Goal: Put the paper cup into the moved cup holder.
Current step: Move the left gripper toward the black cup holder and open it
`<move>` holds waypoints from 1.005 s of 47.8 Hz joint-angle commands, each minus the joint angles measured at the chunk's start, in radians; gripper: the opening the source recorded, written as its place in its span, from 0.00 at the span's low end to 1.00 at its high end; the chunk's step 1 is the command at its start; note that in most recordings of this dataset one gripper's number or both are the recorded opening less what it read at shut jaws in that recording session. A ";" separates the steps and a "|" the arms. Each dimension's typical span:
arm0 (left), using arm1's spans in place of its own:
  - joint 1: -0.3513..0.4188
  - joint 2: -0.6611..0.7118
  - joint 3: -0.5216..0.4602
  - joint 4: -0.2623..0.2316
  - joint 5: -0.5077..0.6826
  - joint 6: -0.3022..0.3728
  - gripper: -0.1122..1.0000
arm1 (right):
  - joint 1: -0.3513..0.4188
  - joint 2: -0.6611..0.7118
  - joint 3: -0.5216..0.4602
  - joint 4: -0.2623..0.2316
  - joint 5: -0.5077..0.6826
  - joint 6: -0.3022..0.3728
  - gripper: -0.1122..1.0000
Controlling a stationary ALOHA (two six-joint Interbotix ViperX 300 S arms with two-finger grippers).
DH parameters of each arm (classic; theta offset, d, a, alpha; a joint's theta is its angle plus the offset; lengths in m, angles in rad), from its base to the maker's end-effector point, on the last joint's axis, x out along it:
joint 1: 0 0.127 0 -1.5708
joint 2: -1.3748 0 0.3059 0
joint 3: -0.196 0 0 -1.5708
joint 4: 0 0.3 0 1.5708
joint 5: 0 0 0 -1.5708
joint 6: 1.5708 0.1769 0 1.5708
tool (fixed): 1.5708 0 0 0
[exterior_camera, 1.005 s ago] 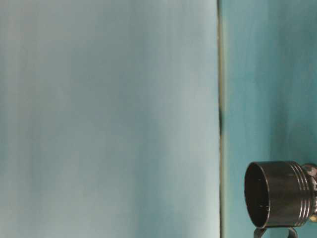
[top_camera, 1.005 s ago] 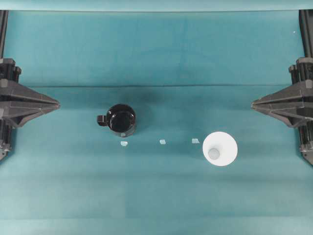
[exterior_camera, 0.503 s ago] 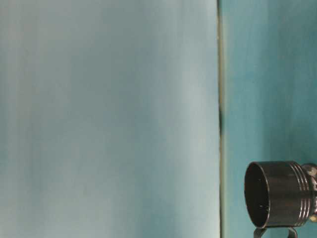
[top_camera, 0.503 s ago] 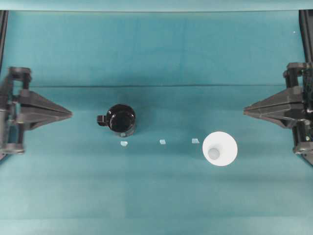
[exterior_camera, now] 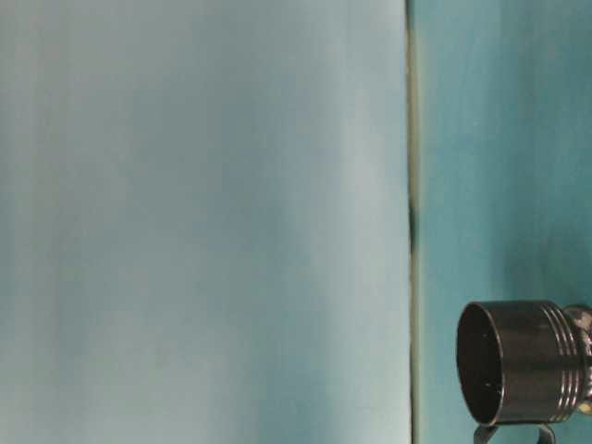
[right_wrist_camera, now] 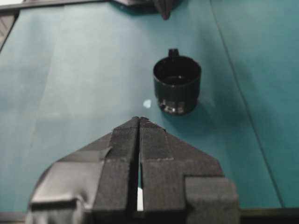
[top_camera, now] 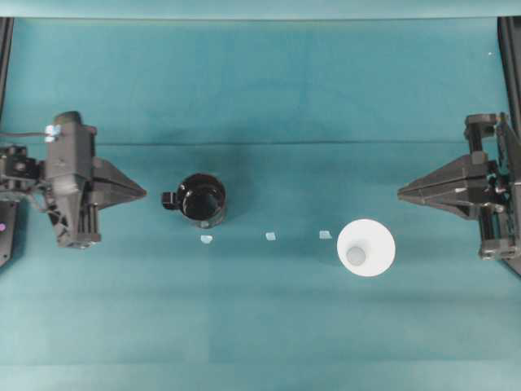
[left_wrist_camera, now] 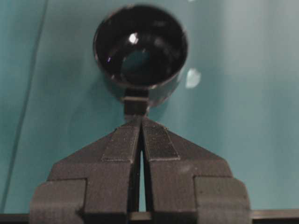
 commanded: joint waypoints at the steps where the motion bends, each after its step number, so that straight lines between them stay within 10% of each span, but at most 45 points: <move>1: 0.005 0.025 -0.005 0.003 -0.015 0.006 0.10 | -0.003 0.017 -0.020 0.002 -0.003 0.011 0.12; 29: 0.006 0.054 0.097 0.003 -0.206 0.023 0.17 | -0.009 0.026 -0.021 0.025 -0.005 0.012 0.12; 48: 0.044 0.149 0.132 0.003 -0.287 0.025 0.90 | -0.009 0.028 -0.025 0.055 -0.003 0.014 0.12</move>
